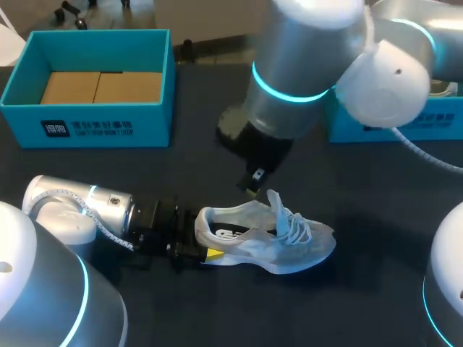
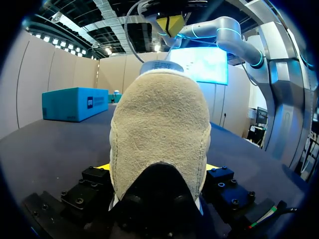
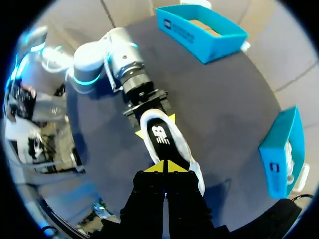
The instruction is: Take the shoe out of the shoebox, open the shoe tongue, remove and reinsert the insole, then place the shoe into the shoebox
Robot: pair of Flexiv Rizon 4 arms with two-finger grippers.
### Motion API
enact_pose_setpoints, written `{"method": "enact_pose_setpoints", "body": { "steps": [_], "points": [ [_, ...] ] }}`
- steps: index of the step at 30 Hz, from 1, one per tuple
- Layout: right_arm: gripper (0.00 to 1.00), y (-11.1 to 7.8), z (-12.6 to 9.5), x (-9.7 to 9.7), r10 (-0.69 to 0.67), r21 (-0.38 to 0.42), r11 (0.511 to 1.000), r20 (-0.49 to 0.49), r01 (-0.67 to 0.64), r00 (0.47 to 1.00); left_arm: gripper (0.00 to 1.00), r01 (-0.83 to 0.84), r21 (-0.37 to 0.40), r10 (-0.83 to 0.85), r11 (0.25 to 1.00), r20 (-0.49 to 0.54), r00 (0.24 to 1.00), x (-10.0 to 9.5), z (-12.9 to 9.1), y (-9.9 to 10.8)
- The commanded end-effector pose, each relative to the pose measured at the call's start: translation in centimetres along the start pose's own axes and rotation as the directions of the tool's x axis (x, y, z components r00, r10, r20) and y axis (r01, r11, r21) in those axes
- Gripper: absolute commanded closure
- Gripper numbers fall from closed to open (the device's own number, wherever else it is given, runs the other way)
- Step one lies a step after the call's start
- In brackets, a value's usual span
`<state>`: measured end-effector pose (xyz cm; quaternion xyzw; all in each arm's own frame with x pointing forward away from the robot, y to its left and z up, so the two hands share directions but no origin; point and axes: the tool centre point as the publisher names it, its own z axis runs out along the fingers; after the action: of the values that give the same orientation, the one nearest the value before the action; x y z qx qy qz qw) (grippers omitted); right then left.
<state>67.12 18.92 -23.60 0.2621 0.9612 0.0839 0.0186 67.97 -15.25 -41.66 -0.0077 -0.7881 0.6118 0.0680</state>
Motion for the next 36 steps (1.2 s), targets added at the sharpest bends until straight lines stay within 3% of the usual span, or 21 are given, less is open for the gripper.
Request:
{"method": "enact_pose_setpoints", "body": {
  "steps": [1,6,9,21,27,36],
  "points": [
    [1.0,3.1,2.5,1.0,-0.148,0.099,0.984,-0.009,0.148,0.989,1.0,0.001,-0.003,-0.001,1.0,-0.001,1.0,-0.1,-0.1,0.2],
    [1.0,3.6,3.6,1.5,-0.226,0.085,0.97,-0.044,0.229,0.973,1.0,0.001,-0.003,-0.001,1.0,-0.001,1.0,-0.1,-0.1,0.2],
    [1.0,2.9,5.0,1.5,-0.281,0.05,0.957,-0.094,0.286,0.955,1.0,0.001,-0.003,-0.001,1.0,-0.001,1.0,-0.1,-0.1,0.2],
    [1.0,2.9,5.0,1.5,-0.281,0.05,0.957,-0.094,0.286,0.955,1.0,0.001,-0.003,-0.001,1.0,-0.001,1.0,-0.1,-0.1,0.2],
    [1.0,2.2,8.2,1.4,-0.304,0.017,0.952,-0.049,0.305,0.951,1.0,0.001,-0.003,-0.001,1.0,-0.001,1.0,-0.1,-0.1,0.2],
    [1.0,1.7,10.1,0.8,-0.339,0.02,0.94,-0.035,0.34,0.94,1.0,0.001,-0.003,-0.001,1.0,-0.001,1.0,-0.1,-0.1,0.2]
  ]
}}
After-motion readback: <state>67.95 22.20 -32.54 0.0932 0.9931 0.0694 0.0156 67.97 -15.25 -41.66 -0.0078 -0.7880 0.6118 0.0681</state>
